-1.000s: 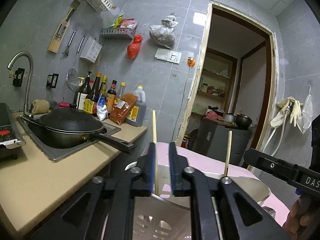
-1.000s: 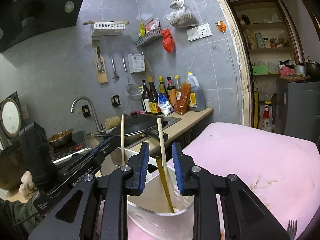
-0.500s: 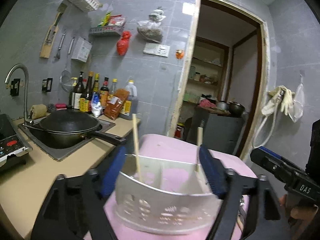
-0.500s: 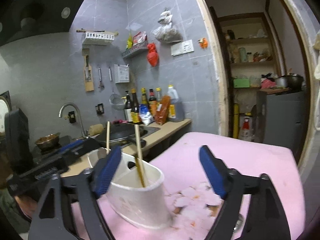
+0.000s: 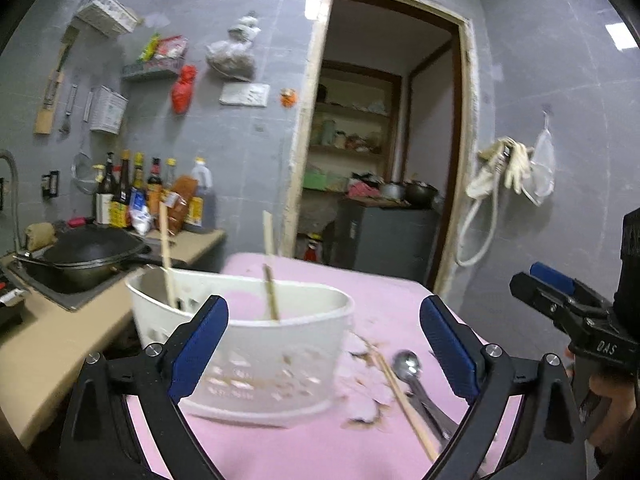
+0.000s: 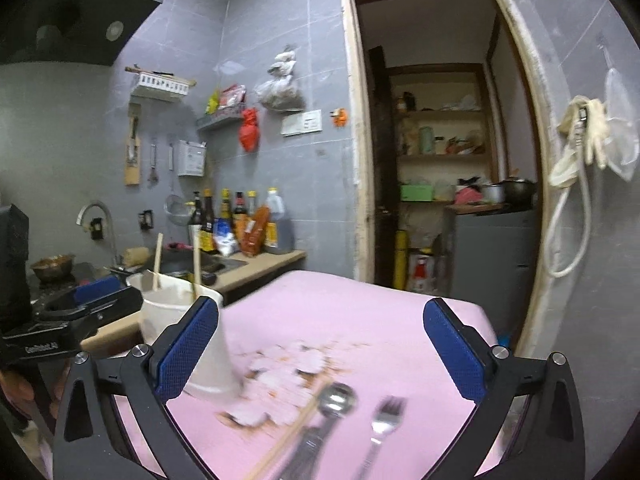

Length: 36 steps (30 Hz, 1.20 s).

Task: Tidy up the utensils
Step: 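Move both open grippers back toward the remaining utensils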

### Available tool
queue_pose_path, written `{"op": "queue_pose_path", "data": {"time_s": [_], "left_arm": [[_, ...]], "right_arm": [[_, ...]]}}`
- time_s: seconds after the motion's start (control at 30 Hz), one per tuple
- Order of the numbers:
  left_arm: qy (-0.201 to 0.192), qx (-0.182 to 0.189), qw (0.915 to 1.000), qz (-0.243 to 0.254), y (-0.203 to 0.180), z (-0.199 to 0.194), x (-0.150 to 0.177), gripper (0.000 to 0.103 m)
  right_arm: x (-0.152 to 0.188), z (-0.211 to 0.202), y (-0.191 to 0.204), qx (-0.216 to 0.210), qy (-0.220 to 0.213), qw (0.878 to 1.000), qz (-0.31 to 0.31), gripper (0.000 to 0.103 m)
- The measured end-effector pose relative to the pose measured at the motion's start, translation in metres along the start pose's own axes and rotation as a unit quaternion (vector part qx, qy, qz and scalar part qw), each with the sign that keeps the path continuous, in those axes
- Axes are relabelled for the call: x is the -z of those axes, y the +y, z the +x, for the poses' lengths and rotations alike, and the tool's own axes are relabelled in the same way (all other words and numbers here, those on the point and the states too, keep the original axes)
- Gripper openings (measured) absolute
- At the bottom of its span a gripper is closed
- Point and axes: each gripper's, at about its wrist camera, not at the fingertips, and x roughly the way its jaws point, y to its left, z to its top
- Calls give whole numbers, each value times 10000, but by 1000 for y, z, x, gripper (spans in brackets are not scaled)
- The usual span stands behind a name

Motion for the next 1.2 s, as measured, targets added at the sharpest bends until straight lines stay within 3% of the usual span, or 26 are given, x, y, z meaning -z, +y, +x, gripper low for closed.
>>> {"op": "queue_pose_path", "data": {"time_s": [0.27,0.57,0.67,0.73,0.83,0.93,1.2], "left_arm": [[743,387,9965,-34,-26,18,9,94],[1502,456,9869,360,-53,46,21,92],[1799,569,9808,492,-60,57,29,77],[2115,709,9731,567,-65,68,34,57],[2598,904,9598,563,-71,87,42,43],[2952,953,9490,558,-74,102,50,32],[3615,778,9288,260,-70,139,63,23]], "right_arm": [[17,-16,-38,479,424,9979,108,103],[38,6,-69,547,1246,9893,530,101],[47,20,-70,574,1646,9838,422,89],[52,28,-69,535,1868,9804,329,82],[61,42,-67,432,2199,9743,208,71],[66,55,-66,276,2414,9699,171,68],[71,77,-69,-19,2782,9602,240,62]]}}
